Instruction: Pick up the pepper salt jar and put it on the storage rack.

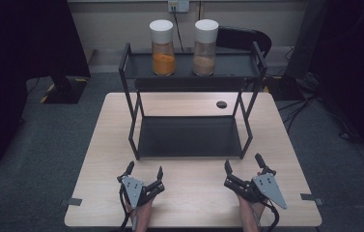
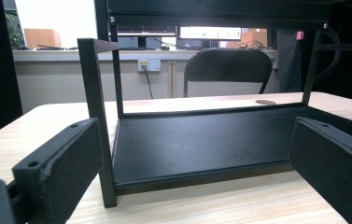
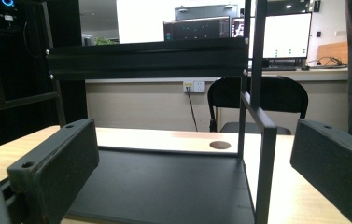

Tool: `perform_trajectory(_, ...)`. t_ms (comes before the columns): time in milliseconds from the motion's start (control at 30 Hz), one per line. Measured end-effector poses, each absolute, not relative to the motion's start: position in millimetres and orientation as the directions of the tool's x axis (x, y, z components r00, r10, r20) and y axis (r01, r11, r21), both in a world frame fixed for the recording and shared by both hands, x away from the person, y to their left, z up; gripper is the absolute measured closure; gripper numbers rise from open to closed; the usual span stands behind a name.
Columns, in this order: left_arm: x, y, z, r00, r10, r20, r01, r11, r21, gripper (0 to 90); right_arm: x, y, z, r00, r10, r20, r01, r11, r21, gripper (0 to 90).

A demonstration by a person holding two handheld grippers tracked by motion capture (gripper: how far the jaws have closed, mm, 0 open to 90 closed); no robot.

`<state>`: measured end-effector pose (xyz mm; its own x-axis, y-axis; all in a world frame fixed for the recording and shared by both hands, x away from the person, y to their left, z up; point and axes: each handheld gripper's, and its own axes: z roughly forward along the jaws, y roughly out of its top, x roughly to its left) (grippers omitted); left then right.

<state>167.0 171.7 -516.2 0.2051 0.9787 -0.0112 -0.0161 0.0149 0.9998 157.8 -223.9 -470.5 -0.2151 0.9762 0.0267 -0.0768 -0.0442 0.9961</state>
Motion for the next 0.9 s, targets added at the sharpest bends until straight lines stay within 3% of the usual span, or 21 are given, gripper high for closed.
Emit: perform_trajectory(900,167,172,-516,0.205,0.979,-0.011,-0.016,0.015,1.0,2.3,159,-220,-509,-0.171,0.985,0.007,-0.023,-0.011,1.0,0.0)
